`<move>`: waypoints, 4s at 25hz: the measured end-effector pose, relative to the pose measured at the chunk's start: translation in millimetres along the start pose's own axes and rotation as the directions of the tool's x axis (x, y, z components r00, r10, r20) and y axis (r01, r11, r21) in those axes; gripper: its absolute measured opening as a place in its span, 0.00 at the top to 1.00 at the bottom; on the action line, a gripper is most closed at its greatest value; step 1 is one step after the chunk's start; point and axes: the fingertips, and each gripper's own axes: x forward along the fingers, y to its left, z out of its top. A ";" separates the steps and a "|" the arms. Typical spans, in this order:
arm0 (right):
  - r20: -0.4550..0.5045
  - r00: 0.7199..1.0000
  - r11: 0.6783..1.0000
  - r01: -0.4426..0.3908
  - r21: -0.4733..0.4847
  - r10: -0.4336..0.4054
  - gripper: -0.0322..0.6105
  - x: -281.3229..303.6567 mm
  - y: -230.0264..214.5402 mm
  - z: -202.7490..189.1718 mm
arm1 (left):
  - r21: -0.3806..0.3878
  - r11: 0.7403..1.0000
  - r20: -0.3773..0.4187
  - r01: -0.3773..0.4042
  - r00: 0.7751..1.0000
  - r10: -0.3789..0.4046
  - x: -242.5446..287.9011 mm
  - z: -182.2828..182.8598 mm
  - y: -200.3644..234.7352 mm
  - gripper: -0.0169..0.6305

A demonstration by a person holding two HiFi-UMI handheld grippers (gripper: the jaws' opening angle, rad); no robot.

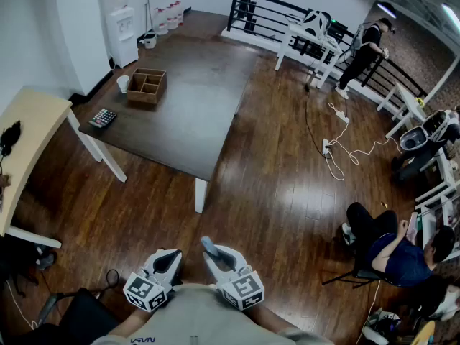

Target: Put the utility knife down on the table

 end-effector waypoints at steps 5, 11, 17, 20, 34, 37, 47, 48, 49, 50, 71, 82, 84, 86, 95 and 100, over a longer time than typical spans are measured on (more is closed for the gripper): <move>-0.009 1.000 0.998 -0.030 -0.051 0.030 0.81 50.1 6.0 34.3 | -0.026 0.999 0.021 -0.027 0.999 0.028 -5.2 22.6 48.3 0.97; -0.011 1.000 0.997 0.013 -0.071 -0.014 0.81 106.3 16.9 72.5 | -0.024 1.000 0.061 0.011 0.998 -0.010 -10.2 58.7 109.7 0.97; -0.025 1.000 0.993 -0.008 -0.116 0.005 0.81 169.7 41.5 94.8 | -0.030 1.000 0.086 -0.011 0.996 0.013 -26.7 77.9 179.0 0.97; -0.020 1.000 0.993 -0.004 -0.114 0.002 0.81 192.0 36.2 100.9 | -0.036 0.999 0.105 -0.038 0.994 0.042 -32.7 82.6 200.5 0.97; -0.025 0.998 0.998 -0.055 0.005 0.055 0.81 320.6 -32.5 123.2 | -0.013 0.980 0.000 -0.201 0.980 0.201 1.2 114.2 317.7 0.97; -0.045 0.998 0.999 -0.050 0.001 0.050 0.81 356.8 -70.6 133.6 | 0.003 0.976 -0.032 -0.217 0.976 0.217 30.7 135.9 344.7 0.97; -0.250 0.967 0.999 0.051 0.006 -0.048 0.81 449.6 -232.2 104.1 | 0.052 0.989 -0.150 -0.135 0.978 0.142 158.5 186.4 401.4 0.97; -0.275 0.960 0.998 0.056 0.002 -0.053 0.81 456.7 -241.8 98.7 | 0.053 0.991 -0.164 -0.122 0.978 0.129 170.5 187.2 405.3 0.97; -0.297 0.953 0.998 0.059 -0.002 -0.057 0.81 463.2 -249.6 93.9 | 0.053 0.993 -0.180 -0.106 0.977 0.114 182.1 187.1 408.8 0.97; -0.316 0.947 0.998 0.062 -0.004 -0.060 0.81 468.7 -256.0 89.2 | 0.051 0.995 -0.197 -0.091 0.975 0.099 193.2 186.0 412.0 0.97; -0.497 0.843 0.978 0.171 -0.116 -0.206 0.80 469.2 -289.6 41.5 | 0.010 0.992 -0.397 0.124 0.911 -0.110 299.7 144.0 412.7 0.97; -0.471 0.815 0.941 0.312 -0.132 -0.337 0.71 441.0 -314.2 58.2 | -0.014 0.987 -0.342 0.162 0.927 -0.157 296.6 151.7 409.5 0.97; -0.425 0.821 0.924 0.361 -0.129 -0.380 0.71 431.0 -318.1 73.5 | -0.001 0.984 -0.313 0.177 0.935 -0.168 293.3 159.0 407.1 0.97; -0.371 0.828 0.906 0.407 -0.119 -0.421 0.71 420.8 -318.3 90.2 | 0.014 0.981 -0.282 0.194 0.942 -0.182 289.3 168.2 403.5 0.97; -0.157 0.853 0.866 0.500 -0.033 -0.498 0.95 385.3 -233.0 132.9 | 0.112 0.962 -0.163 0.247 0.960 -0.228 200.5 189.1 390.1 0.97; -0.081 0.864 0.867 0.499 0.005 -0.497 0.95 380.8 -141.0 136.5 | 0.116 0.966 -0.113 0.232 0.969 -0.219 118.4 186.3 399.2 0.97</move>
